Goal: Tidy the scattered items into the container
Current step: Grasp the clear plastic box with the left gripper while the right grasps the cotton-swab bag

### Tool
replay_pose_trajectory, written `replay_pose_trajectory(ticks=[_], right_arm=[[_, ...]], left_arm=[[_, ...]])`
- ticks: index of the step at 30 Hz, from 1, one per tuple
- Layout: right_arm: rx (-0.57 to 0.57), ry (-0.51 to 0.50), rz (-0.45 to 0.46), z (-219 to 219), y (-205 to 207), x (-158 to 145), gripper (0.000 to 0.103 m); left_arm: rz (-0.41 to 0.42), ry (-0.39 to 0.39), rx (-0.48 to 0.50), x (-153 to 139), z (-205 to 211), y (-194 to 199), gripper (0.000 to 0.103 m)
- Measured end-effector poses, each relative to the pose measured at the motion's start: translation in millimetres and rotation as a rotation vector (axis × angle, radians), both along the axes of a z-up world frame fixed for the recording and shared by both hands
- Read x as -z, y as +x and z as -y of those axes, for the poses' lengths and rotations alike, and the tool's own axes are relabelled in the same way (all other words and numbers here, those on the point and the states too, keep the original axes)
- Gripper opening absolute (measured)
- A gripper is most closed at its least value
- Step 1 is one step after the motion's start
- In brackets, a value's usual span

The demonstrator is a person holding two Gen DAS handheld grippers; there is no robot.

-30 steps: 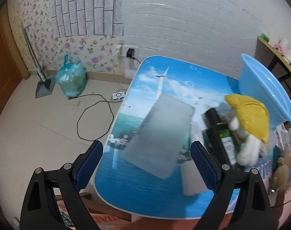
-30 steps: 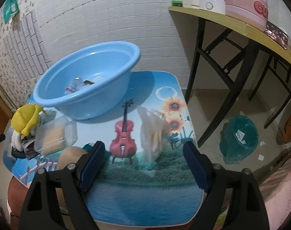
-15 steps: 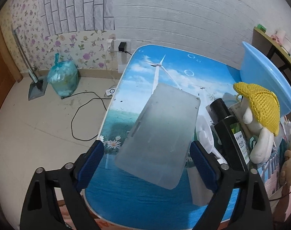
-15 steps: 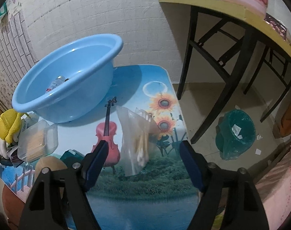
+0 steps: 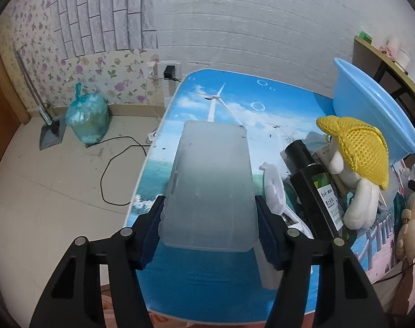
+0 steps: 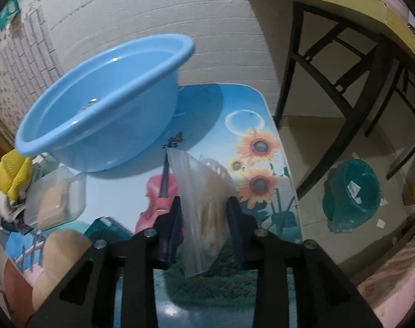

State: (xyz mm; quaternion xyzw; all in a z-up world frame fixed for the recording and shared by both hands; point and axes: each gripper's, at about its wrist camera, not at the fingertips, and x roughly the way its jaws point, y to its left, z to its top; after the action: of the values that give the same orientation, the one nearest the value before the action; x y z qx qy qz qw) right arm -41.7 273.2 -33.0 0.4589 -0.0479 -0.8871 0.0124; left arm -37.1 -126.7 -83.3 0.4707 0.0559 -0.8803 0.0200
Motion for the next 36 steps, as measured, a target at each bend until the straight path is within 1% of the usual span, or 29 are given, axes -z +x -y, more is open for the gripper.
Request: replay_pose_trajectory(ticks=[4,9,12,16,21,25,28,29,32,36], right_arm=[[-0.053,-0.017,-0.023,9.1,8.6,-7.1,0.024],[-0.1,-0.014,-0.04,20.8,18.8,-15.8,0.024],[-0.102,-0.011,-0.034,22.0,23.0,-17.5,0.024],[-0.095,-0.007,-0.012,20.8,24.4,-13.7,0.024],[-0.085,0.001,0.02,19.1,21.2,-5.3,0.026],[-0.086,-0.011,0.021,19.8,20.6,-3.8,0.026],[-0.088,0.003,0.027,22.8,19.2,-1.5,0.029],[-0.087,0.007,0.029,23.7,19.1,-0.8,0.032],[-0.08,0.016,0.046,25.5,16.4,3.9,0.04],[-0.076,0.018,0.054,25.3,13.9,9.2,0.041]], left_arm=[[0.016,-0.002,-0.018,-0.3,2.7,6.4,0.061],[0.034,-0.004,-0.023,1.8,-1.4,13.1,0.061],[0.047,-0.02,-0.014,5.9,-3.9,14.4,0.061],[0.047,0.008,-0.03,7.0,0.2,11.3,0.061],[0.042,0.016,-0.029,9.3,4.1,7.0,0.061],[0.032,0.013,-0.021,10.8,5.5,1.1,0.061],[0.026,0.004,-0.021,13.0,4.2,-3.5,0.062],[0.028,-0.003,-0.02,14.7,3.7,-5.4,0.062],[0.013,-0.057,-0.005,16.2,-2.2,-8.1,0.061],[0.001,-0.062,-0.004,17.0,-2.4,-11.2,0.061]])
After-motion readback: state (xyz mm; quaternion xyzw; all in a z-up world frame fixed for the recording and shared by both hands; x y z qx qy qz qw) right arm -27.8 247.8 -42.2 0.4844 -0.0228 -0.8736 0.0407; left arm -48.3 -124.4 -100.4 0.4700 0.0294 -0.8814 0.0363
